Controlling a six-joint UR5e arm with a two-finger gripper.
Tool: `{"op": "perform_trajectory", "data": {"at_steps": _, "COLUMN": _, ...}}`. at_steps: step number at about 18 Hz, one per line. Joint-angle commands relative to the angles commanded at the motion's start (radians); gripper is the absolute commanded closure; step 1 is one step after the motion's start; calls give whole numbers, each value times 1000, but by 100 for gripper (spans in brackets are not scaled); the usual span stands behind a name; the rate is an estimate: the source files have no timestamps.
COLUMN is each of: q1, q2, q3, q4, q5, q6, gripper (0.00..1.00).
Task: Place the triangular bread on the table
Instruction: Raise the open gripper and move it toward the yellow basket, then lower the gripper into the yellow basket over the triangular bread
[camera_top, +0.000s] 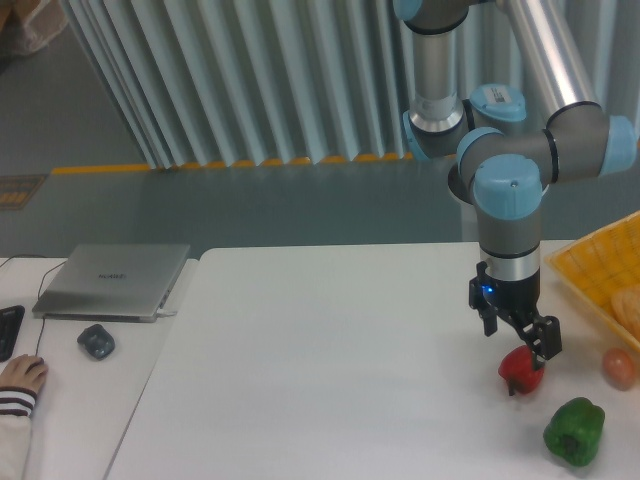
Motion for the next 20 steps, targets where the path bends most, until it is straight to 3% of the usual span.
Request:
{"op": "perform_trajectory", "data": {"at_steps": 4, "q1": 9, "q2": 5, "q3": 0, "q4": -9, "q5": 77, "q6": 96, "gripper": 0}}
{"op": "perform_trajectory", "data": {"at_steps": 7, "q1": 64, "q2": 41, "q3": -5, "q4": -89, "q5": 72, "q6": 279, "gripper": 0}}
{"op": "perform_trajectory", "data": {"at_steps": 9, "q1": 84, "q2": 44, "q3": -15, "q4": -98, "q5": 72, "q6": 362, "gripper": 0}}
{"op": "perform_trajectory", "data": {"at_steps": 15, "q1": 184, "q2": 92, "q3": -48, "q4": -107, "q5": -56, "q6": 443, "gripper": 0}}
{"op": "perform_trajectory", "data": {"at_steps": 20, "q1": 248, "q2": 114, "q3": -54, "q4": -146, "q5": -61, "q6": 597, "gripper": 0}}
